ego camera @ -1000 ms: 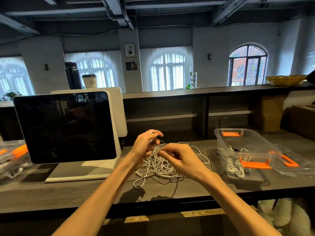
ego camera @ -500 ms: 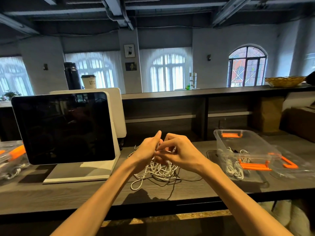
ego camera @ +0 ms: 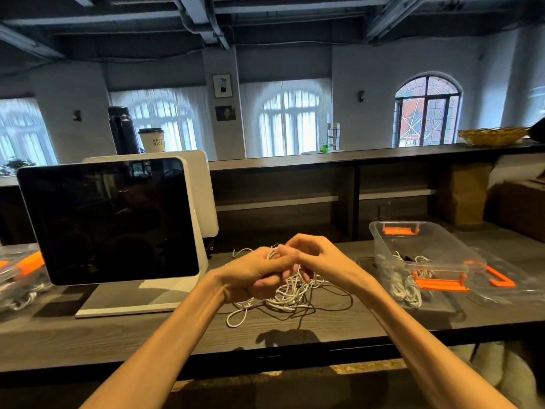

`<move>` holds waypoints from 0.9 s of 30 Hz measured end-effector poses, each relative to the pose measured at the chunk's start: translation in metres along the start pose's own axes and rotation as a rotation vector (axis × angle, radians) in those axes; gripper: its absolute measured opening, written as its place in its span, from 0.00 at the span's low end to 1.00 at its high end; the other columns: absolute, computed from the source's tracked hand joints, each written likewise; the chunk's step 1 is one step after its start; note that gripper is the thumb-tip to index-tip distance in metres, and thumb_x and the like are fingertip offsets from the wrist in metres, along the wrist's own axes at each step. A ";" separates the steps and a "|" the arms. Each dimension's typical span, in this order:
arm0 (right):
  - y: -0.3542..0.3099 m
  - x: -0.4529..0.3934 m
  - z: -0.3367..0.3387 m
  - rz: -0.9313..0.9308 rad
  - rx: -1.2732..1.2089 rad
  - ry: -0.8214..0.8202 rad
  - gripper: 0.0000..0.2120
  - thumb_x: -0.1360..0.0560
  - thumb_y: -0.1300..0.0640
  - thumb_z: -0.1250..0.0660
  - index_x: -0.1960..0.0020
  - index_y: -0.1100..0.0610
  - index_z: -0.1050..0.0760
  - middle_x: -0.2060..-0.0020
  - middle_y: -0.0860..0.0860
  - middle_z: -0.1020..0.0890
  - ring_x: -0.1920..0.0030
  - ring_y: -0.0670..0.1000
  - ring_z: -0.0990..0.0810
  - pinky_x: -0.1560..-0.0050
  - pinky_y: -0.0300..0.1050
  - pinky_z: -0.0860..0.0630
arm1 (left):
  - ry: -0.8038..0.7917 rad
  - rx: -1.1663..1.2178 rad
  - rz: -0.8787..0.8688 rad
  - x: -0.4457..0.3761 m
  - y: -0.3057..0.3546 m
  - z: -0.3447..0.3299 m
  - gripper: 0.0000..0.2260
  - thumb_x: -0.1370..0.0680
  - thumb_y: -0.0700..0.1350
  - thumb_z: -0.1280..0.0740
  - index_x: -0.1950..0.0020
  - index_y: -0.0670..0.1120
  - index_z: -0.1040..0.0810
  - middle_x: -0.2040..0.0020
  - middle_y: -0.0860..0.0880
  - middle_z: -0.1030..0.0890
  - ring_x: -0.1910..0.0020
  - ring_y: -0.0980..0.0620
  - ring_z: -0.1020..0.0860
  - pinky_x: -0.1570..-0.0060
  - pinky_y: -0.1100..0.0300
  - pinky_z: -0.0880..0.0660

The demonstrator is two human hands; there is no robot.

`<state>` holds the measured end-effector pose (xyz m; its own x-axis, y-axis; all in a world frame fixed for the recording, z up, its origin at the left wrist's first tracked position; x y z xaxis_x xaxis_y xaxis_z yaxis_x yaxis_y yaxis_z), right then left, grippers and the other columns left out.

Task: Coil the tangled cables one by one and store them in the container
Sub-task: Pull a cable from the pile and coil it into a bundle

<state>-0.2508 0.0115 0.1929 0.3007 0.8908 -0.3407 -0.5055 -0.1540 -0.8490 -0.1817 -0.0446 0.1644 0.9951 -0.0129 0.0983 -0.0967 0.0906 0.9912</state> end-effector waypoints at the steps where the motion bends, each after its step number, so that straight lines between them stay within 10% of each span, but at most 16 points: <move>1: 0.008 0.001 0.001 -0.031 -0.044 -0.005 0.17 0.21 0.42 0.34 0.47 0.56 0.20 0.62 0.51 0.19 0.63 0.44 0.22 0.59 0.37 0.25 | 0.060 0.033 -0.057 0.000 0.009 0.006 0.18 0.18 0.55 0.36 0.63 0.46 0.25 0.77 0.52 0.34 0.80 0.57 0.37 0.76 0.64 0.42; 11: -0.029 -0.010 0.043 0.157 0.118 0.375 0.14 0.16 0.50 0.37 0.55 0.56 0.19 0.66 0.49 0.22 0.66 0.43 0.27 0.64 0.34 0.32 | 0.743 0.232 -0.297 0.004 0.037 0.091 0.22 0.16 0.58 0.43 0.47 0.39 0.25 0.70 0.48 0.28 0.79 0.58 0.36 0.80 0.67 0.41; 27: -0.087 -0.024 0.016 0.212 0.557 0.225 0.19 0.18 0.52 0.36 0.66 0.38 0.27 0.71 0.42 0.21 0.68 0.43 0.23 0.64 0.36 0.28 | 0.521 0.430 -0.396 -0.025 0.098 0.068 0.12 0.20 0.49 0.32 0.60 0.45 0.28 0.69 0.50 0.32 0.74 0.57 0.35 0.73 0.67 0.37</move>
<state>-0.2268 0.0107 0.2817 0.2800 0.7441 -0.6065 -0.8992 -0.0180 -0.4372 -0.2174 -0.1031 0.2654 0.8288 0.5148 -0.2193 0.3739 -0.2179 0.9015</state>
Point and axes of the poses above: each hand's wrist, its own x-axis away from the middle knuckle, its own z-axis out of the back of the hand, y = z × x, the point moved 10 cm from there along -x, towards the middle knuckle
